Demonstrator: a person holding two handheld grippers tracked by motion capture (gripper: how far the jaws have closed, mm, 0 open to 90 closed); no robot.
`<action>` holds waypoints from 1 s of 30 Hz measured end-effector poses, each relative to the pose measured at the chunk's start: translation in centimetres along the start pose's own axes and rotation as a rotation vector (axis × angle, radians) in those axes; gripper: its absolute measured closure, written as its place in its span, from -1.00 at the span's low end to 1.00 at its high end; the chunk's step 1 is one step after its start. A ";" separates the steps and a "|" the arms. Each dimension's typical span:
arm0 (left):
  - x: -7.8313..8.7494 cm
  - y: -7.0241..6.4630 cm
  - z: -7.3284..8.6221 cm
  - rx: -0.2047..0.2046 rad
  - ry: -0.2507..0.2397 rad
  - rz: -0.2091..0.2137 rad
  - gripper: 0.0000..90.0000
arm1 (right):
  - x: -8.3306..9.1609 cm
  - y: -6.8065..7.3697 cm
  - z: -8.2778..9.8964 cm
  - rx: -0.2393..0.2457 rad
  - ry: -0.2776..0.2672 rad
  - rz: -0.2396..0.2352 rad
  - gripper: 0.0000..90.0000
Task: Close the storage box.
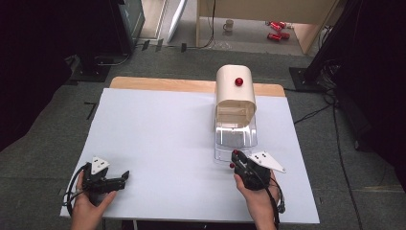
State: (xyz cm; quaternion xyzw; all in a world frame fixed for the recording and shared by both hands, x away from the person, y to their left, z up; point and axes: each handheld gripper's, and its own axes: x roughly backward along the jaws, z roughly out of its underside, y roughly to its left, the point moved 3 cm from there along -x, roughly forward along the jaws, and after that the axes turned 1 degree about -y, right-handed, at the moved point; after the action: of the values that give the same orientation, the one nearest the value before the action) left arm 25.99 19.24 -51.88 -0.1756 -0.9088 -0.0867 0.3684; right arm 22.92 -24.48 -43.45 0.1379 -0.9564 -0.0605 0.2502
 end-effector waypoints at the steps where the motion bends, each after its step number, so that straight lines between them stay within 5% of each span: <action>1: 0.0 0.0 0.0 0.000 0.000 0.000 -0.85 | -0.1 0.0 -0.1 -0.001 0.000 0.001 0.67; 30: 0.0 0.0 0.0 0.000 0.000 0.000 -0.85 | -2.5 -1.0 -2.5 -0.006 -0.010 0.014 0.67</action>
State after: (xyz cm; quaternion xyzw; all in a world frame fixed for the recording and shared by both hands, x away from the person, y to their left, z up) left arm 25.99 19.24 -51.88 -0.1756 -0.9087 -0.0869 0.3685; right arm 26.47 -24.86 -42.63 0.1301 -0.9584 -0.0625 0.2462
